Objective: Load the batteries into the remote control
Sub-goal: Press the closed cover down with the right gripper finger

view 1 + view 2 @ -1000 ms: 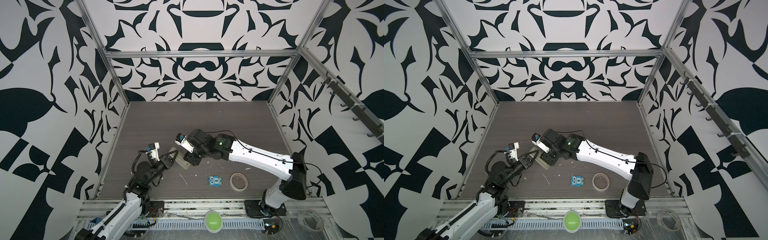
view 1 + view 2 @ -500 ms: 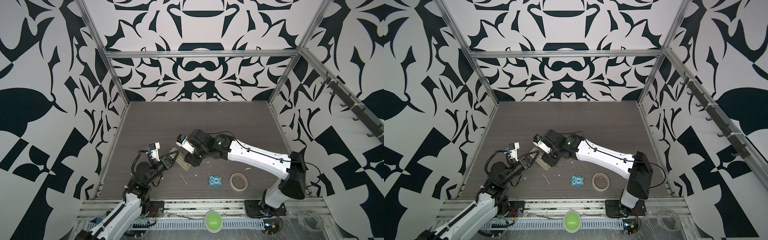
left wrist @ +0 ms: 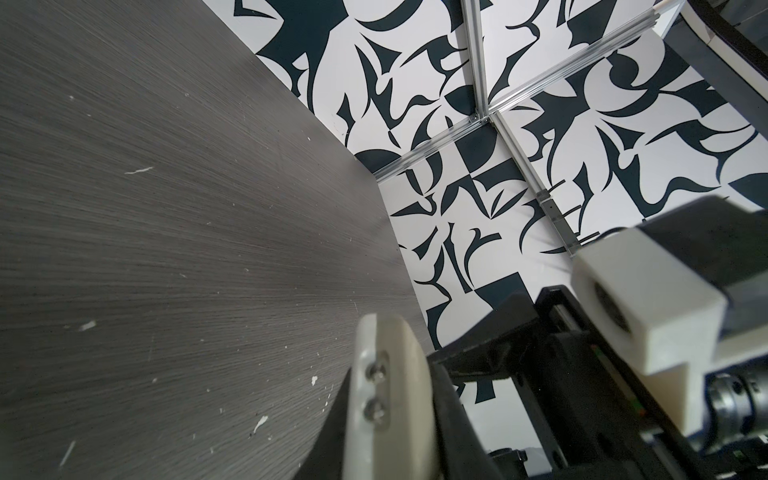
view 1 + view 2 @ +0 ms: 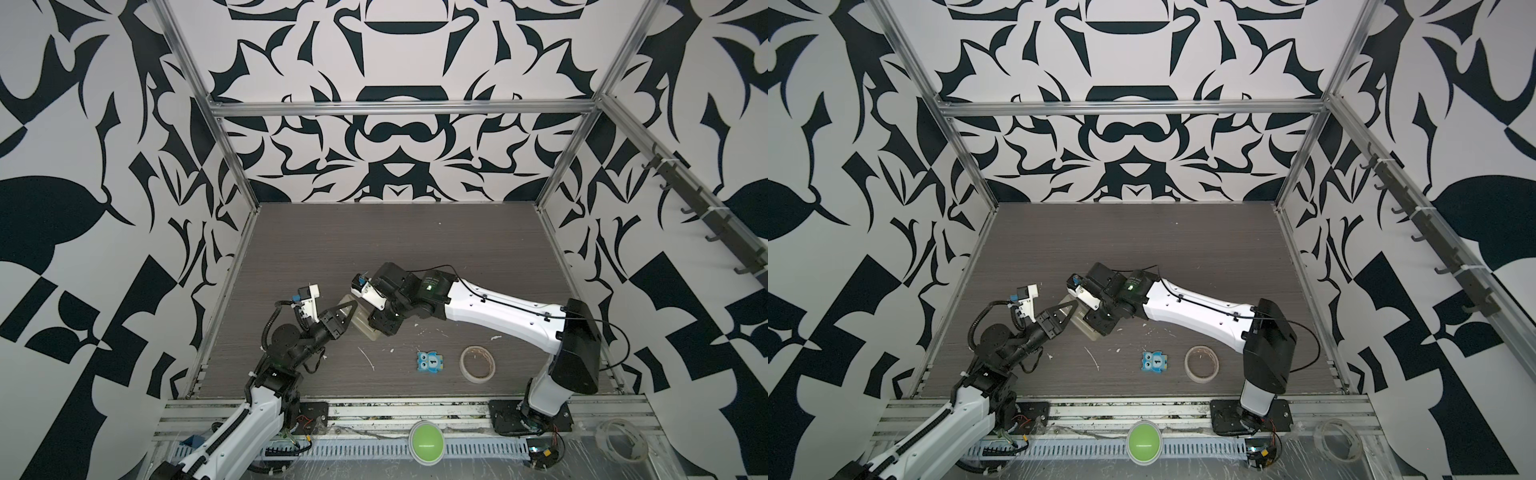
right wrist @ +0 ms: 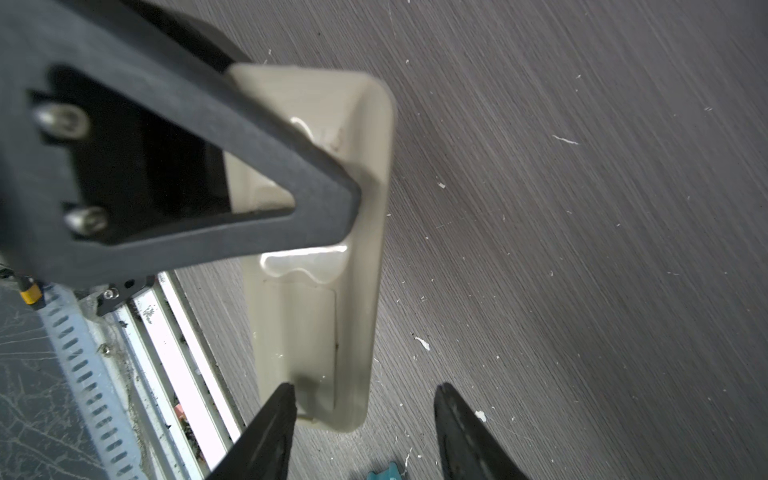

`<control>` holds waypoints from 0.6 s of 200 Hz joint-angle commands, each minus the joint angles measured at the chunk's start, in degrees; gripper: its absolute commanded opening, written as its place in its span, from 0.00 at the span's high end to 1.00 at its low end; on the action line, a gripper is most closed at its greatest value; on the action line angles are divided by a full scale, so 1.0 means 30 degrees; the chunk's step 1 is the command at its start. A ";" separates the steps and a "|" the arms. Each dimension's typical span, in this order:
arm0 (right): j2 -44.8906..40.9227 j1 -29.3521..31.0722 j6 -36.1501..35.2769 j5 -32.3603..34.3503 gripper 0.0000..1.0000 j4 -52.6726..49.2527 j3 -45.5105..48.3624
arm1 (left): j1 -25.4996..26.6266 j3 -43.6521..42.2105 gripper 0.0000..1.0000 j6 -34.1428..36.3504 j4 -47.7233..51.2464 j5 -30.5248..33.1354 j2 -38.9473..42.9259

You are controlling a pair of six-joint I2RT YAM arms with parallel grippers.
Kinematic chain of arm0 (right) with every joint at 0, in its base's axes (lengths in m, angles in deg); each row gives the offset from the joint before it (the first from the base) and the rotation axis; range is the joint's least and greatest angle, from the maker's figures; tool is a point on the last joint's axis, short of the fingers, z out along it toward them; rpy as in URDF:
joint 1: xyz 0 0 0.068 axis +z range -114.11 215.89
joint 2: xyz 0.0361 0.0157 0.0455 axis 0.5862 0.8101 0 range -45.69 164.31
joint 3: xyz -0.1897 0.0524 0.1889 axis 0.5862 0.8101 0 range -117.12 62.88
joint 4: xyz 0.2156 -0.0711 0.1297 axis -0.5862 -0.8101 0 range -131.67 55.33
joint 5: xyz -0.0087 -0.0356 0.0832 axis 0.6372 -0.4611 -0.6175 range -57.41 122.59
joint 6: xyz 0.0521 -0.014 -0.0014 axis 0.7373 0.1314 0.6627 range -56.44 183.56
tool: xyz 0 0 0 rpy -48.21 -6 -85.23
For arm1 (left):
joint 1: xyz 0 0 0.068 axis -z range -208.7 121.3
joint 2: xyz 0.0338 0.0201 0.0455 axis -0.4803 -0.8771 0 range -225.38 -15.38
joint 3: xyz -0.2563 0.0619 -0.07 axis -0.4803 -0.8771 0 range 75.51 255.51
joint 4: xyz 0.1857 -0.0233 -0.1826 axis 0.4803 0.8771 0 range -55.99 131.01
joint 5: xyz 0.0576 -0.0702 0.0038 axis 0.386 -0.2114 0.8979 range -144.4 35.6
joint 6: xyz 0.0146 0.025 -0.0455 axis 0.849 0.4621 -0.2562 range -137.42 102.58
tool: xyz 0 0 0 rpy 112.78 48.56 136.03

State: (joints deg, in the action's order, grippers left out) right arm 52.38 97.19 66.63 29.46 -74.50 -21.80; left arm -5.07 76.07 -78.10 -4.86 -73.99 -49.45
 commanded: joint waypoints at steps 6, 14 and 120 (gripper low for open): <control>0.0238 -0.0137 0.0178 0.0955 0.43 0.0271 0.0299 | 0.0061 -0.0654 1.00 -0.0385 -0.1432 -0.0199 0.0208; 0.0374 -0.0183 0.0181 0.0867 0.43 0.0270 0.0391 | 0.0060 -0.0655 1.00 -0.0452 -0.1555 -0.0210 0.0182; 0.1440 -0.0805 0.0295 0.0037 0.44 0.2144 0.1099 | 0.0064 -0.0476 1.00 -0.0851 -0.3024 -0.0704 -0.0945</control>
State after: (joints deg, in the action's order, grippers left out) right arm 54.74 95.55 67.07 28.49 -70.81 -19.73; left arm -5.22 76.02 -78.04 -4.27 -72.61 -52.73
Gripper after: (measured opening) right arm 0.563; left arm 0.242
